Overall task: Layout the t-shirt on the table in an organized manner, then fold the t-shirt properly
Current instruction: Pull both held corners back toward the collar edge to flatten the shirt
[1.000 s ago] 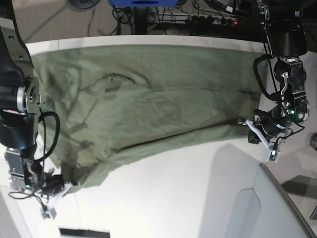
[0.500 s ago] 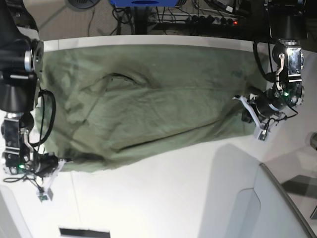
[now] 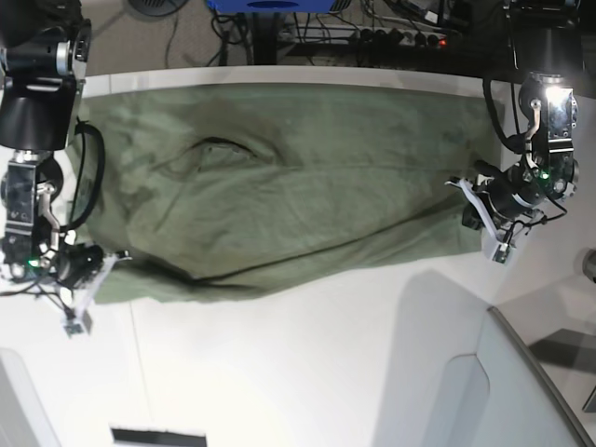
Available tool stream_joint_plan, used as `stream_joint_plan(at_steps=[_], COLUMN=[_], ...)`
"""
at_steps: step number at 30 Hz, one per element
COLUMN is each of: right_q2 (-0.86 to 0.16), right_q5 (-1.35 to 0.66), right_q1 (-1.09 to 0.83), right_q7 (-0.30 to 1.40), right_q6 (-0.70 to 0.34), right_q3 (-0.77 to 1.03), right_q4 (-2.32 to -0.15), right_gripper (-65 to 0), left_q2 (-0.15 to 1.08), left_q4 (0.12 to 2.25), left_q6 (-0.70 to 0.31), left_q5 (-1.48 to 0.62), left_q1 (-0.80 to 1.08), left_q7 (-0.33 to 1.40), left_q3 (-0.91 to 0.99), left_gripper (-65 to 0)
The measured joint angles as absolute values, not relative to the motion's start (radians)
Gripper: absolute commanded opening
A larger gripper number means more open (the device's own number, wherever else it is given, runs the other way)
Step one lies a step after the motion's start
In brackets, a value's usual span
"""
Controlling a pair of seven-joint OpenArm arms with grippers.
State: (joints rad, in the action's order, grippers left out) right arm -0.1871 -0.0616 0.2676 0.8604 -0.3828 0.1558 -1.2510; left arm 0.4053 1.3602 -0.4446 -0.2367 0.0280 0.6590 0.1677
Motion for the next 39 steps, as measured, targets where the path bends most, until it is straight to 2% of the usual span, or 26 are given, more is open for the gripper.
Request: stream_joint_plan(at_steps=[10,22,33,39], right_q2=[-0.196,-0.189,-0.112,-0.109], right_q5=[-0.056,-0.062,-0.059,-0.056], right_q1=[0.212,0.108,-0.014,-0.039], right_q7=[0.871,0.982,1.042,1.052], right_q6=[-0.383,-0.383,-0.383,-0.383], right_q3=[0.234,0.236,0.238,0.238], right_q4=[-1.270,-1.465,-1.618,-1.701], right_gripper=[-65.0,-65.0,-65.0,-65.0], left_q2=[0.427,0.424,0.421,0.424], left_q4=[1.256,1.256,1.335,1.333], left_q6=[-0.444,-0.444,-0.445,-0.444], left_q5=[-0.234,-0.237,-0.237,-0.237], left_q1=[-0.025,-0.016,0.064,0.060], left_q7=[0.651,0.651,0.648,0.648], left_q3=[0.161,0.159,0.159,0.163], left_gripper=[-65.0,-65.0,-65.0,-65.0])
